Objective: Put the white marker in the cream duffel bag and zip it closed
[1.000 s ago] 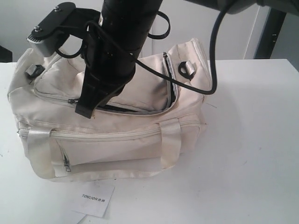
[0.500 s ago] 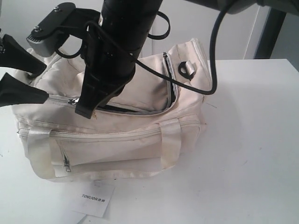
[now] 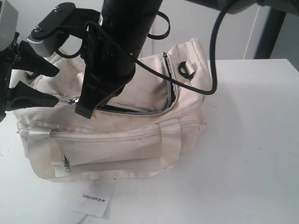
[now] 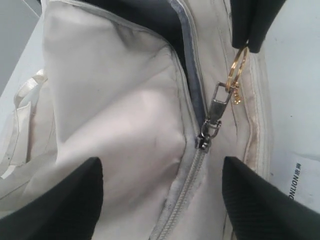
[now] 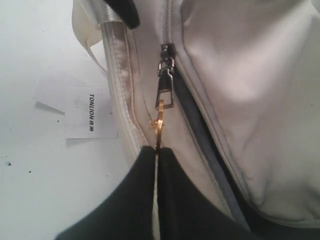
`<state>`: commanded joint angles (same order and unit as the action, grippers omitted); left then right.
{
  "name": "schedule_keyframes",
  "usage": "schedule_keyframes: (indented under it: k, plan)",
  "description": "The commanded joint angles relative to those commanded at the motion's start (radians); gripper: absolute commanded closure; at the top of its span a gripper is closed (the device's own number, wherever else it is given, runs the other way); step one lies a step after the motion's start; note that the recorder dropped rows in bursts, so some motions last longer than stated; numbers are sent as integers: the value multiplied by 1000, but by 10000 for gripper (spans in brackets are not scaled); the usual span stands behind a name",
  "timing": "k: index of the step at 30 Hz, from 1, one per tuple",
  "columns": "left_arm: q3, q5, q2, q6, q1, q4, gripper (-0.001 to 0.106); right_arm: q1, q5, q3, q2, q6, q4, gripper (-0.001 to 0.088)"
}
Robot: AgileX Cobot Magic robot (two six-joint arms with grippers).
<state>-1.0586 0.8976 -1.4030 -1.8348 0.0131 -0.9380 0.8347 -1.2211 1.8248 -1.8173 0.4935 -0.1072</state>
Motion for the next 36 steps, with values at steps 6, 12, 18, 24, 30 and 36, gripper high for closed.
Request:
schedule_keyframes:
  k: [6,12,18,24,30,36]
  plan:
    - [0,6,-45,-7,0,-40,355,0,0,0,0,0,4,868]
    - [0,-17,-56,-58,0,-40,355,0,0,0,0,0,6,868]
    - [0,-21,-78,-84,0,-41,355,0,0,0,0,0,6,868]
    - [0,-11,-102,-119,0,-41,510,0,0,0,0,0,6,868]
    - [0,-3,-105,-129,0,-10,870,0,0,0,0,0,8,868]
    - [0,30,-105,-129,0,8,1053,0,0,0,0,0,46,868]
